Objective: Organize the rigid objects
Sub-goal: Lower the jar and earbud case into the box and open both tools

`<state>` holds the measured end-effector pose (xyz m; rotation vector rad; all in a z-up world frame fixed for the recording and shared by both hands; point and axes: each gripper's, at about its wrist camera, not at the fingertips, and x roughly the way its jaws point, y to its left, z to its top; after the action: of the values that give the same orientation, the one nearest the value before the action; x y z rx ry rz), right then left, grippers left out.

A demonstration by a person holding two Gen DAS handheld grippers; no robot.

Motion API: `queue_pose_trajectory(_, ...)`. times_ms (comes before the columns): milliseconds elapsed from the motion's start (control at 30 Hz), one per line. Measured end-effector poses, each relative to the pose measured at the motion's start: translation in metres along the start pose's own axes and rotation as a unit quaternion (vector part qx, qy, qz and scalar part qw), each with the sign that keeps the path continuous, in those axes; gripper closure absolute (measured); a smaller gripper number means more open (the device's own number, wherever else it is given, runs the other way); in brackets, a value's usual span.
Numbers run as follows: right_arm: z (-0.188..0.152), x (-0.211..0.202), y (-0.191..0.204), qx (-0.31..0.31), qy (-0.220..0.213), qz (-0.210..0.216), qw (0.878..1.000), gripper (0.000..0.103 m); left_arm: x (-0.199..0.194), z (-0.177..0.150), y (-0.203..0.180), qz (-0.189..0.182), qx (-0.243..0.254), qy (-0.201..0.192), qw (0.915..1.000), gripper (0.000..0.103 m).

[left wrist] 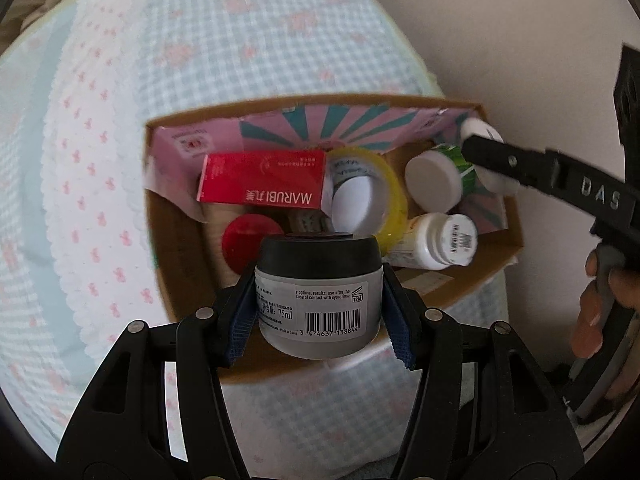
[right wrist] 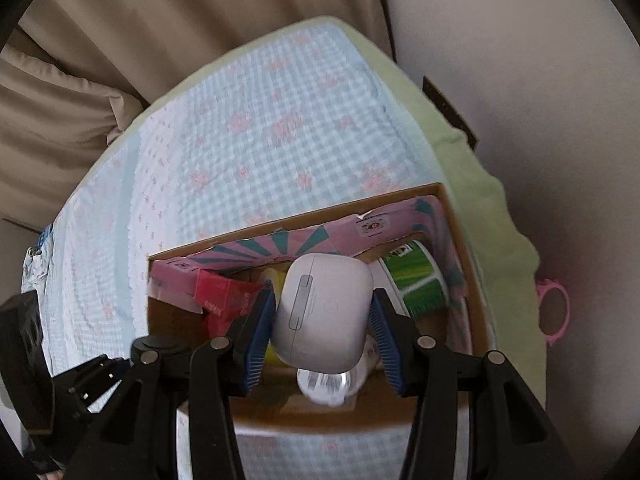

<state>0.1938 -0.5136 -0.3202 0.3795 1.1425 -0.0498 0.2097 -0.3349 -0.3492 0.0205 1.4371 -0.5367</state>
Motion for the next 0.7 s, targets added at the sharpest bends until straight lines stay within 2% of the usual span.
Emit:
queue_pose_trajectory(200, 0.012, 0.032, -0.007, -0.011, 0.025, 0.005, 1.0, 0.058, 0.032, 0.001, -0.005, 0.013, 0.02, 0.036, 0.9991, 0.05)
queue_pose_trajectory(600, 0.024, 0.061, -0.011, 0.008, 0.06, 0.029, 0.998, 0.058, 0.046, -0.004, -0.019, 0.064, 0.085, 0.063, 0.9923, 0.05)
queue_pose_trajectory(633, 0.025, 0.064, -0.011, 0.013, 0.065, 0.03, 0.997, 0.057, 0.047, -0.005, -0.021, 0.073, 0.087, 0.068, 0.9912, 0.045)
queue_pose_trajectory(667, 0.026, 0.065, -0.011, 0.015, 0.068, 0.026, 0.997, 0.055, 0.047, -0.005, -0.022, 0.076, 0.091, 0.073, 0.9902, 0.017)
queue_pose_trajectory(700, 0.026, 0.065, -0.011, 0.018, 0.068, 0.017, 0.997, 0.05, 0.046, -0.006, -0.023, 0.077, 0.093, 0.073, 0.99, 0.0)
